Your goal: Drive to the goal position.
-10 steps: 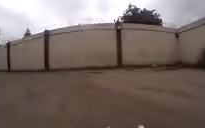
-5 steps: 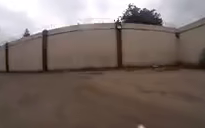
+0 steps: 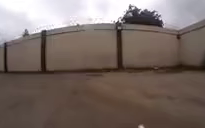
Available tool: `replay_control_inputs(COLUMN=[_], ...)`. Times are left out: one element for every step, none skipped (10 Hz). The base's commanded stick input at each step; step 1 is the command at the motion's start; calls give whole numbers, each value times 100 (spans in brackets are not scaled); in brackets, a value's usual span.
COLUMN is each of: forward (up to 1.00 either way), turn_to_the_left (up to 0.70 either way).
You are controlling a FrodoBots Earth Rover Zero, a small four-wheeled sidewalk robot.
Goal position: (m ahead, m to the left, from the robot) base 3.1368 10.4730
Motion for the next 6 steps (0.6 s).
replay_control_inputs(forward=[30,30,30,30,30,30], turn_to_the_left=[0,0,0,0,0,0])
